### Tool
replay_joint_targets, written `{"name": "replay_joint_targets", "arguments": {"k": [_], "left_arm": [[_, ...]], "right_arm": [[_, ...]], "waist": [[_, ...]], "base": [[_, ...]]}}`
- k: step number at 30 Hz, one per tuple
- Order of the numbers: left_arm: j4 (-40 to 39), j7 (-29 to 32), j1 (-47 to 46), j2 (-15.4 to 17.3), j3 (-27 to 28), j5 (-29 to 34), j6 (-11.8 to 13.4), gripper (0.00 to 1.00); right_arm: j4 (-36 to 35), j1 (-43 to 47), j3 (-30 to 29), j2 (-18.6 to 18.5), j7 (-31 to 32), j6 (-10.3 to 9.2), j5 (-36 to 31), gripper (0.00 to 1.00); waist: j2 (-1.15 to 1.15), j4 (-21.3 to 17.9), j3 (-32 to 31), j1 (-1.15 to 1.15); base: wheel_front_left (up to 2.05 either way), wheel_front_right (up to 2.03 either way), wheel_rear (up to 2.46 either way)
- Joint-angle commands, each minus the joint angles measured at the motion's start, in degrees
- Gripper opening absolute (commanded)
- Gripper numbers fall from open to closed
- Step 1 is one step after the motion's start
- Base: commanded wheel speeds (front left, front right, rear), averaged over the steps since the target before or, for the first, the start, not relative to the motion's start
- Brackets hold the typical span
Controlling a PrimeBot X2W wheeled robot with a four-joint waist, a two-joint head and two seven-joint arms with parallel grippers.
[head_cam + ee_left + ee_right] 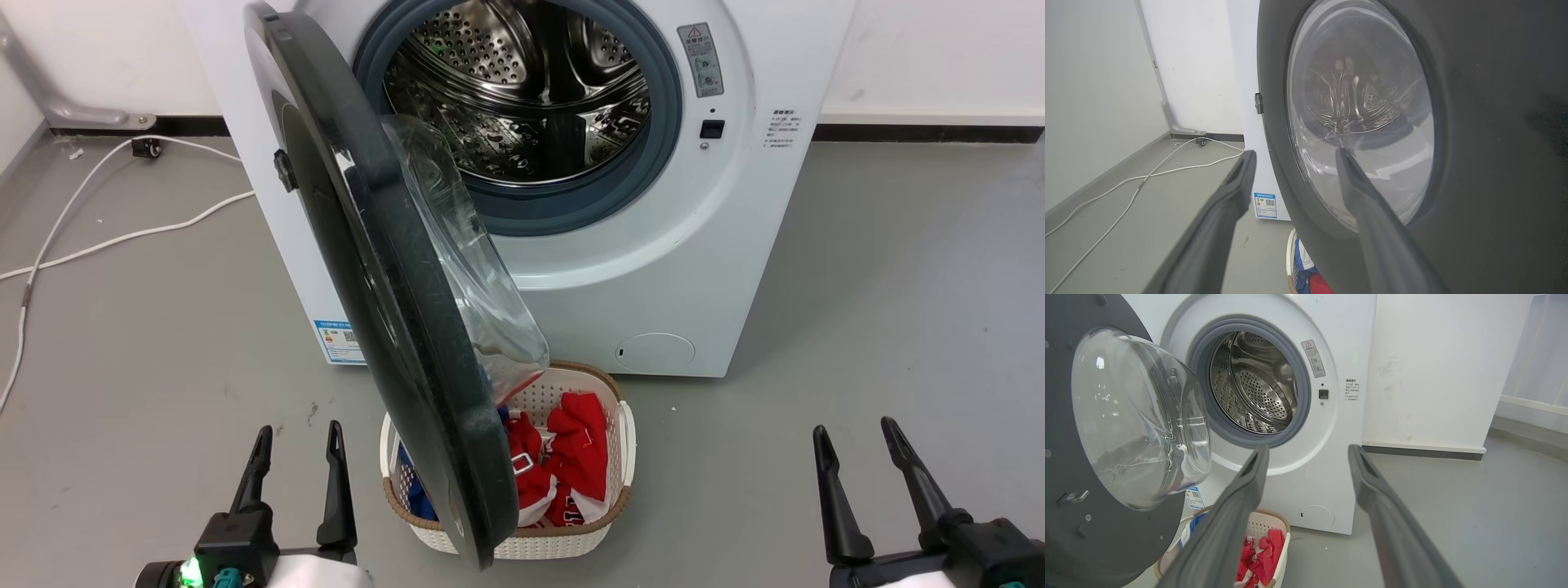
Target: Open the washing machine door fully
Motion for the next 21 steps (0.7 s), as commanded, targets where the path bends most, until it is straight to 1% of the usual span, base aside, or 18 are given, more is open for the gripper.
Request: {"name": "replay_joint_targets", "arguments": {"k": [1,9,10,11,12,17,21], "left_arm": [[-0.23,-0.16,0.66,0.01,-0.08,-0.14,0.15,1.0],[-0.34,-0.16,0.69,0.0,0.54,-0.99,0.55,1.0],[-0.29,-0.16,0.72,0.0,0.61,-0.9,0.45,0.92],[-0.41,-0.16,0.66,0.01,0.73,-0.89,0.49,0.29],[-0.55,-0.16,0.58,0.01,0.86,-0.98,0.49,0.0],[-1.97,-0.16,0.36,0.01,2.52,-1.1,0.82,0.0],[-5.05,-0.16,-1.19,0.01,3.8,0.0,0.6,0.0]], "right_arm": [[0.09,0.78,-0.08,0.27,-0.11,-0.01,0.03,1.0],[0.22,0.82,-0.25,0.29,-0.12,-0.01,1.91,1.0],[0.24,0.87,-0.29,0.29,-0.12,-0.01,2.15,1.0],[0.25,0.86,-0.34,0.3,-0.12,-0.01,2.27,1.0],[0.26,0.79,-0.34,0.3,-0.12,-0.01,2.33,1.0],[0.14,0.58,-0.28,0.3,-0.12,-0.01,3.11,1.0],[-0.3,0.65,-0.43,0.29,-0.12,-0.01,3.94,1.0]], "waist": [[0.0,0.01,0.03,0.0],[0.0,0.01,-0.01,0.0],[0.0,0.02,-0.04,0.0],[0.0,0.03,-0.06,0.0],[0.0,0.02,-0.08,0.0],[0.0,-0.03,-0.21,0.0],[0.0,0.03,-0.39,0.0]], "base": [[0.0,0.0,0.0],[0.0,0.0,0.0],[0.0,0.0,0.0],[0.0,0.0,0.0],[0.0,0.0,0.0],[0.0,0.0,0.0],[0.0,0.0,0.0]]}}
